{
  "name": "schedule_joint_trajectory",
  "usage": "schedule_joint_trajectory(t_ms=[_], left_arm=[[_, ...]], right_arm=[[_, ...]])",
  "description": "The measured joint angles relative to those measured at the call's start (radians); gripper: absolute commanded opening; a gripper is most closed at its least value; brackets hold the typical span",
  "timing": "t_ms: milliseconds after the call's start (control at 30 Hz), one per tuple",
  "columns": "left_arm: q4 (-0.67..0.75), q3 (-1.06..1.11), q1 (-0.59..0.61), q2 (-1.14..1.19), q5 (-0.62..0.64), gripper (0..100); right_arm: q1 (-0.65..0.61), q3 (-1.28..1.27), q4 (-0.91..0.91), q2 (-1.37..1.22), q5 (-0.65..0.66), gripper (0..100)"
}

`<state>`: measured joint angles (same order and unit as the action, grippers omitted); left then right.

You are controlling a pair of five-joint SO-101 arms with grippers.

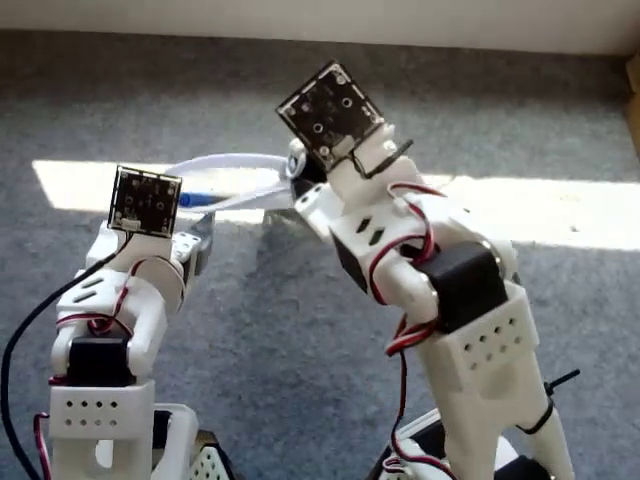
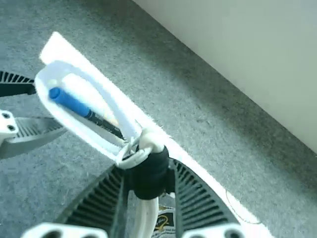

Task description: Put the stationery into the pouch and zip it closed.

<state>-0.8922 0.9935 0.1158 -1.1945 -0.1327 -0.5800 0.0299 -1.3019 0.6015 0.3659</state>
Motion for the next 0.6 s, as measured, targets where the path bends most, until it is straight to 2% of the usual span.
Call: schedule_joint_trajectory(t_ms=[233,367,600], left_arm=[[0.209,0.098,0.002,0.000,0.094,22],[0.235,0.098,-0.018,0.000,0.107,22],[0.236,0.098,-0.180,0.000,0.110,22]], right_arm=[[-0.095,0.000,-0.219,0.120,0.000,0.5],[-0.144,0.002,-0.325,0.153,0.000,0.5],[-0.163,0.002,-0.437,0.166,0.000,0.5]])
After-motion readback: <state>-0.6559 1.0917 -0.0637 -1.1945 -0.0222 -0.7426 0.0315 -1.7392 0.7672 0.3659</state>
